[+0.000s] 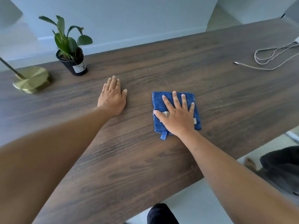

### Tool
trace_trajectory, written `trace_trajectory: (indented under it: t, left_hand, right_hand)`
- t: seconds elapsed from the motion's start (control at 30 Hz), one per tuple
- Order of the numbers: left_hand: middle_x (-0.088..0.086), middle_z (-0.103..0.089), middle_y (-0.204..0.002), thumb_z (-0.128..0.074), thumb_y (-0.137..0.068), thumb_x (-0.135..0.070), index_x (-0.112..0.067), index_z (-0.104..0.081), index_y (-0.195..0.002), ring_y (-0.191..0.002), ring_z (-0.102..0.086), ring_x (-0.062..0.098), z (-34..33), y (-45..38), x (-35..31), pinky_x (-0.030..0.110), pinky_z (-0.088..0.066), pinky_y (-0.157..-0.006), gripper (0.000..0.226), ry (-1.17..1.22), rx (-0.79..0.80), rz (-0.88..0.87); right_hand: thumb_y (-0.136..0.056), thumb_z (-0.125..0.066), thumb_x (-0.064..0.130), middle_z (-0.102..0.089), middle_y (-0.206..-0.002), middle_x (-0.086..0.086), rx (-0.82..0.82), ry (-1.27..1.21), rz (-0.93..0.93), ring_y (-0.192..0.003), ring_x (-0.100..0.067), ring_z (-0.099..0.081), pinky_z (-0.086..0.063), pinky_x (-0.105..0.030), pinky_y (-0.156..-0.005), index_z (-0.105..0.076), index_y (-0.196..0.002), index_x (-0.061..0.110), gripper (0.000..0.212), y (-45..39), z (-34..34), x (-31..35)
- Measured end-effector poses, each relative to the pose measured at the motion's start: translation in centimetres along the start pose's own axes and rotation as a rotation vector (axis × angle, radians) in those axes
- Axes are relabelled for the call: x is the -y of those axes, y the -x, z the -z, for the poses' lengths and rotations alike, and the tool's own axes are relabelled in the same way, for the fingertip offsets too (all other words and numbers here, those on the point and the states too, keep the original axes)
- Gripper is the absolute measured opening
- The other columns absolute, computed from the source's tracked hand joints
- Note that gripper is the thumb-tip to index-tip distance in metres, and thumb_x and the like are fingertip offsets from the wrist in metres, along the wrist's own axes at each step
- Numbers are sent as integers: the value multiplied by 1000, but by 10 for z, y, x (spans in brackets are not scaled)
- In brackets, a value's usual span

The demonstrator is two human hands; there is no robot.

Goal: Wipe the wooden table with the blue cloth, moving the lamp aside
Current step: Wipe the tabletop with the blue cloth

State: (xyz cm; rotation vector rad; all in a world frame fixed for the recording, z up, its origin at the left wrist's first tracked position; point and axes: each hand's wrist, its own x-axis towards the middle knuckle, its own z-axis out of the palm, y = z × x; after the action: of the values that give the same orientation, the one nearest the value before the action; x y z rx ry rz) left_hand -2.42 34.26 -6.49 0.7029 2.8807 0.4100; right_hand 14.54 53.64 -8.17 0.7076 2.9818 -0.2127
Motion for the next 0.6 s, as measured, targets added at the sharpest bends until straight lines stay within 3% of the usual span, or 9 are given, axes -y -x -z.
trace_trajectory:
  t: [0.33, 0.6]
  left_hand:
    - [4, 5, -166, -20, -105, -44, -9, -7, -157, -152, 8, 17, 3, -75, 15, 33, 5, -123, 65, -17, -10, 103]
    - [1, 7, -165, -14, -103, -50, -14, -3, -158, -151, 11, 11, -13, -78, 26, 32, 6, -122, 67, -58, -57, 120]
  right_hand:
    - [-84, -9, 84, 6, -167, 2, 26, 15, 116, -152, -30, 9, 4, -61, -119, -6, -156, 43, 83, -155, 10, 34]
    - [-84, -15, 83, 5, -167, 1, 53, -42, 184, -152, -31, 9, 7, -63, -117, -9, -156, 43, 83, -300, 18, 87]
